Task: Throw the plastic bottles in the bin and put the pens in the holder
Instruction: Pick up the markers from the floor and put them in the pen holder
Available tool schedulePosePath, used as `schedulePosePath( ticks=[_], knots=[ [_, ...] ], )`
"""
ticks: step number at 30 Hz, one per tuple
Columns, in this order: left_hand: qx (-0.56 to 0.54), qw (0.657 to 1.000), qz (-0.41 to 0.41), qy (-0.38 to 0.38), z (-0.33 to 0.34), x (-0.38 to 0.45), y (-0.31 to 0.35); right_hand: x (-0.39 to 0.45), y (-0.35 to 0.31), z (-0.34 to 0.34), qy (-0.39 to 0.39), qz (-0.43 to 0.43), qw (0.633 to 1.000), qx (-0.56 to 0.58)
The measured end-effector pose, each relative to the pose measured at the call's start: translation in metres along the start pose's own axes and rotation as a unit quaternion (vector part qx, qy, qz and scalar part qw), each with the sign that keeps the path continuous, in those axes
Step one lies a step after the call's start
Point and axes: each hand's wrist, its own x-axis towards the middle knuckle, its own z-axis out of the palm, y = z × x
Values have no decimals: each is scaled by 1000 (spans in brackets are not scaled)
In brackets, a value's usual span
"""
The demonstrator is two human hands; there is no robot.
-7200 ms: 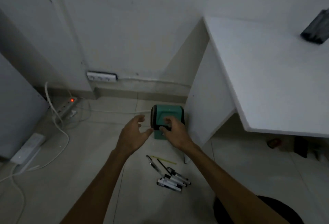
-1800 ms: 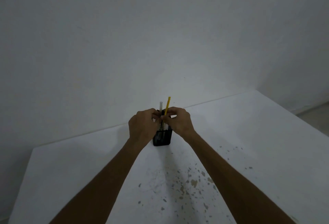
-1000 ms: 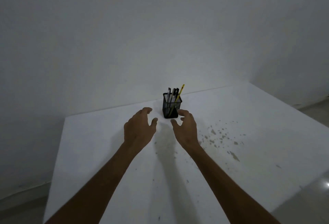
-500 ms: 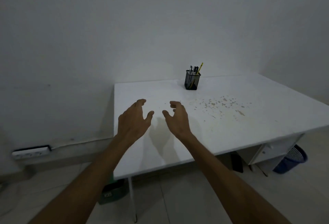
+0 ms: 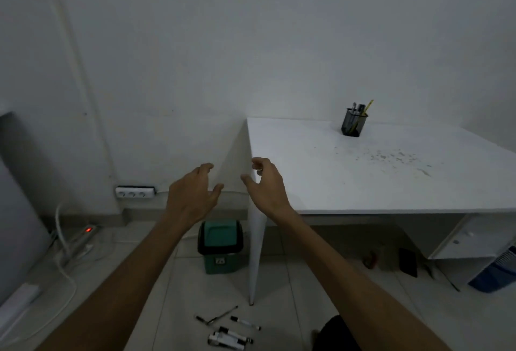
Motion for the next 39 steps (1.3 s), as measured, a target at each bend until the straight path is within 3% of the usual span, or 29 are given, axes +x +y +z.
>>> schedulePosePath(
  ticks=[6, 12, 25, 39],
  knots=[
    [-1, 999, -50, -11, 4, -29, -56, -13, -13, 80, -63, -1, 998, 31],
    [-6, 995, -95, -37, 47, -56, -122, -21, 35, 158, -124, 50, 991, 11],
    [-47, 963, -189, -184, 252, -97, -231, -12, 247, 286, -233, 166, 956, -71],
    [-105, 899, -266, -333, 455, -182, -272, -70, 464, 359, -347, 279, 887, -123]
  ],
)
